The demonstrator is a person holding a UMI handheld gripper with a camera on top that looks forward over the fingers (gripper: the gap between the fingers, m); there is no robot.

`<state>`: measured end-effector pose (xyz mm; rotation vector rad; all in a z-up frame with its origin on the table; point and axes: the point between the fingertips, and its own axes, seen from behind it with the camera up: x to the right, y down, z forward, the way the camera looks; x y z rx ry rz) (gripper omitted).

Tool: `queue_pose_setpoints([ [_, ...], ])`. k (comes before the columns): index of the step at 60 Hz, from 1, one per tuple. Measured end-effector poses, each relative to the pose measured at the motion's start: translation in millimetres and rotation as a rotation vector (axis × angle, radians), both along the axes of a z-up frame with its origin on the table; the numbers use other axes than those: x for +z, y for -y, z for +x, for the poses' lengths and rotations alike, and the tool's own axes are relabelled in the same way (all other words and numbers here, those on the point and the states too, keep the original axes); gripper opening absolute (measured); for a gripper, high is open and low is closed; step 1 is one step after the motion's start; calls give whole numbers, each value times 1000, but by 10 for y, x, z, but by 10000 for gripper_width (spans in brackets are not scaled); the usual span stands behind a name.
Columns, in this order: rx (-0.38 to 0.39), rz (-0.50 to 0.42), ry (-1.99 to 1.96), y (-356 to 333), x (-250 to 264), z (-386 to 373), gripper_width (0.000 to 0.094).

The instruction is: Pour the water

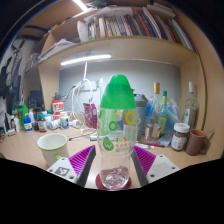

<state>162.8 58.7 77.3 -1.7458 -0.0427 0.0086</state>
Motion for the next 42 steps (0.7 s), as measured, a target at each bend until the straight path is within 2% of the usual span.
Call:
queue_pose_setpoints([
  [5, -21, -21, 4, 42, -40, 53, 823],
  [21, -24, -76, -13, 511, -29, 11, 811],
  [42, -66, 36, -28, 1913, 536, -26, 809],
])
